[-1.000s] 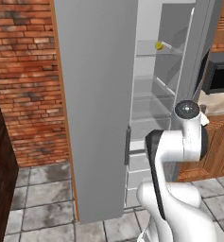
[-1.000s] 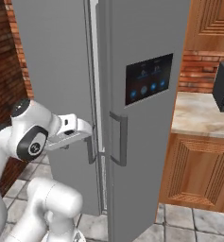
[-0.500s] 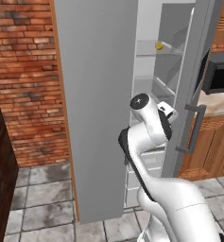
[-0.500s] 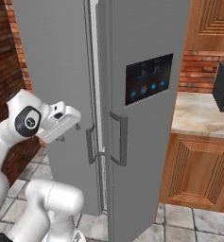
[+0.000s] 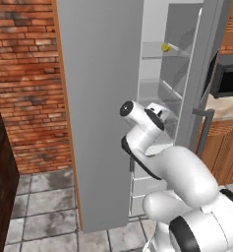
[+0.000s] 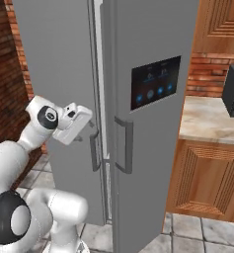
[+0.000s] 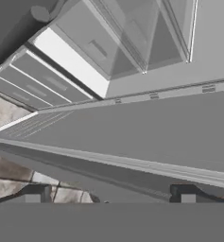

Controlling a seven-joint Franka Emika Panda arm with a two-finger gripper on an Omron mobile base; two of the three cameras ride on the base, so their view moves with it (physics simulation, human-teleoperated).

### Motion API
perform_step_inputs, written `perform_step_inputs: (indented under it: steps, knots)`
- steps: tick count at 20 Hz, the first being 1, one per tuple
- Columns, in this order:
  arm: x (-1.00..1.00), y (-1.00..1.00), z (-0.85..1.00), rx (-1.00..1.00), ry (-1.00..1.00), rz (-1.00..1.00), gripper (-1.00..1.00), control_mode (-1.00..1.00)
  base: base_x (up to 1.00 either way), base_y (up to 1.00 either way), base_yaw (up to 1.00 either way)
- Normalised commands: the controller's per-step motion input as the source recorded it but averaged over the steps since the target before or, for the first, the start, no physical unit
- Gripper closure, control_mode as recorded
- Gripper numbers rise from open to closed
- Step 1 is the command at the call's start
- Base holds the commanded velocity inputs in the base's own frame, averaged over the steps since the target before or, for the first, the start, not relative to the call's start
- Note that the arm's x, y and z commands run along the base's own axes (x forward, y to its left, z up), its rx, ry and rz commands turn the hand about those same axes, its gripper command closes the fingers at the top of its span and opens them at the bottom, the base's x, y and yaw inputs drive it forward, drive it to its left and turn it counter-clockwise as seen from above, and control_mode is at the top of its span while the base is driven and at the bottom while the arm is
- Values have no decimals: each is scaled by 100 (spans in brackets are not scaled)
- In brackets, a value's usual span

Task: There is a bowl on the dining counter. Grab a lemon wedge from the fridge and place it in the bowl. Then get the liquor bottle and glass cup from the cabinet and place them next to the bowl.

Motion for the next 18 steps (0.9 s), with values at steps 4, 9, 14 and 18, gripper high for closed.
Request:
perform_step_inputs:
  steps: [4, 9, 14, 18]
  knots:
    - [74, -38, -27, -7, 1, 0, -100, -100, 0, 0, 0]
    - [35, -51, -18, -6, -1, 0, -100, -100, 0, 0, 0]
    - [0, -62, -11, -5, -5, 0, -100, -100, 0, 0, 0]
    - [-3, -59, -6, -5, -7, -1, -100, -100, 0, 0, 0]
